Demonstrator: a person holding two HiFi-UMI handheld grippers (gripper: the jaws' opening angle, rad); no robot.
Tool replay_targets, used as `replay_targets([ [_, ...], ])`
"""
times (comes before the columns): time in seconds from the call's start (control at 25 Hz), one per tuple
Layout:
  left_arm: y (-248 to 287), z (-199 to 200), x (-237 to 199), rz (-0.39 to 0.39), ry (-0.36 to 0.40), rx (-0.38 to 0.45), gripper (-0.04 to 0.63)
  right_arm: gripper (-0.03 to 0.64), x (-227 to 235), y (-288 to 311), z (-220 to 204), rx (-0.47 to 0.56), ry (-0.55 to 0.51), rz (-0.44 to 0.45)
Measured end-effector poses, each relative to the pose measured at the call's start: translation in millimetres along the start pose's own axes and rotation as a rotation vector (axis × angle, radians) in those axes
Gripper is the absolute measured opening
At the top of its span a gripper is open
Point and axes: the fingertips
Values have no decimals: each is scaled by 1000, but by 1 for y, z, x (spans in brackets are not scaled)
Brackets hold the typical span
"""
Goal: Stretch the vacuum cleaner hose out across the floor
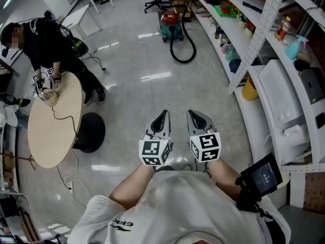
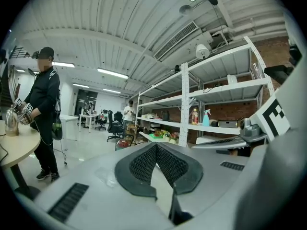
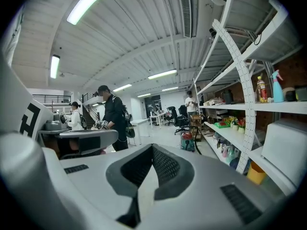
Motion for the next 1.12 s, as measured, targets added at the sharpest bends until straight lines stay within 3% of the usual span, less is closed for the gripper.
replay_targets([
  [0.52,48,-5,-22,-26,-4,-22,2,2,23,46,0,-32,13,-16],
  [0.88,123,32,-104,-61,-4,11,2,2,32,151,47,-32,-14,-46],
  [1.12,149,44,-166,-68,-15,20,2,2,14,218,68,-20,-12,-48],
])
Point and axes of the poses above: the fingertips, and each gripper's own axes: y forward along the fingers, x to its right, z out of its top, and after that the axes turned 2 degrees about -x, right-handed
